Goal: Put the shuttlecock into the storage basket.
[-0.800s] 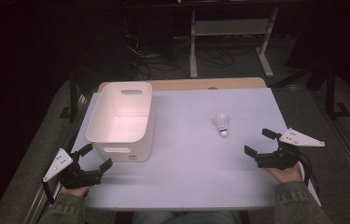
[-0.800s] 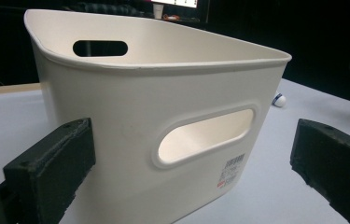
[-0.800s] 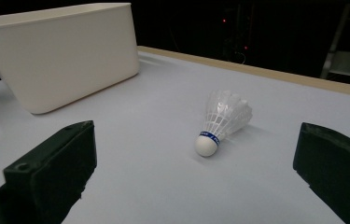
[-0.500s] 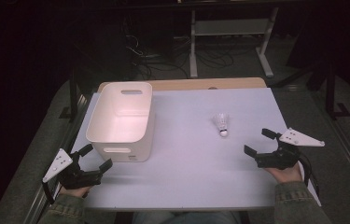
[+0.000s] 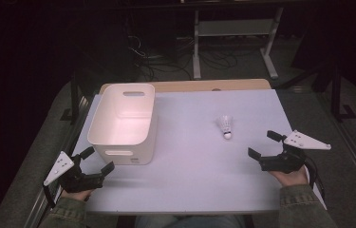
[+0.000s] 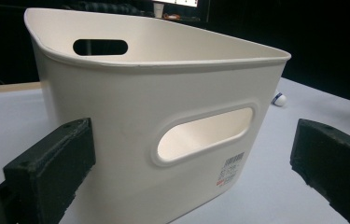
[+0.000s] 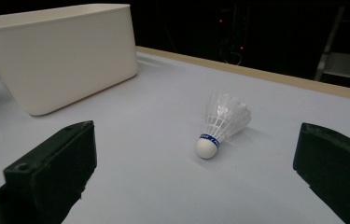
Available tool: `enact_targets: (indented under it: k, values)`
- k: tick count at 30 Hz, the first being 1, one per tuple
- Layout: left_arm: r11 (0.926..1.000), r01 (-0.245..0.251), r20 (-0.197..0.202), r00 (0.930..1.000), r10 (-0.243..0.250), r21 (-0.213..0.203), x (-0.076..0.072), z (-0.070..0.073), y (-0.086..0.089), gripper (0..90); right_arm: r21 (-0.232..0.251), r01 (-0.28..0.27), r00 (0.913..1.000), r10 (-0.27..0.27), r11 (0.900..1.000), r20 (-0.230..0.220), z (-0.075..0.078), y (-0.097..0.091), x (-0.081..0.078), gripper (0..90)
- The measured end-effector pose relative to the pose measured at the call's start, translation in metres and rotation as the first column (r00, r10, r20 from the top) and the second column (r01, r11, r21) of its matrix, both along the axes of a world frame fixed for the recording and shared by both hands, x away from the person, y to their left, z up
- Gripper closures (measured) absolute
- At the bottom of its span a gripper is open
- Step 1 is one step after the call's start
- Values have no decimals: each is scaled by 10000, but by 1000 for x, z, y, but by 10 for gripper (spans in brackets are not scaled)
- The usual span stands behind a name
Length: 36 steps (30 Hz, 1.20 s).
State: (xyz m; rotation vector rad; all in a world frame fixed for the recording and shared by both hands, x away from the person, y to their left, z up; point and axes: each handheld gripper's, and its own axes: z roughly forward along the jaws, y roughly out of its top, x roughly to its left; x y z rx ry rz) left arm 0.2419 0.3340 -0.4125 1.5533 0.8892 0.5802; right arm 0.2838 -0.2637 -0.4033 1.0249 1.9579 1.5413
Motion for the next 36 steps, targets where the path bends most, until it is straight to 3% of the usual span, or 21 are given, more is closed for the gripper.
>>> enact_targets:
  k: [11,23,36]
  values:
    - [10000,-51,37,10000,51,7,-1,0,1,0,-145,-26,9997,22,9999,-262,6,6,5,0]
    - [10000,-40,32,10000,40,-22,-1,0,0,0,-207,-165,9972,149,9997,-739,24,11,22,0]
    - [10000,-56,29,10000,56,-19,-1,0,0,0,-478,-554,9917,494,9973,-1185,32,21,40,0]
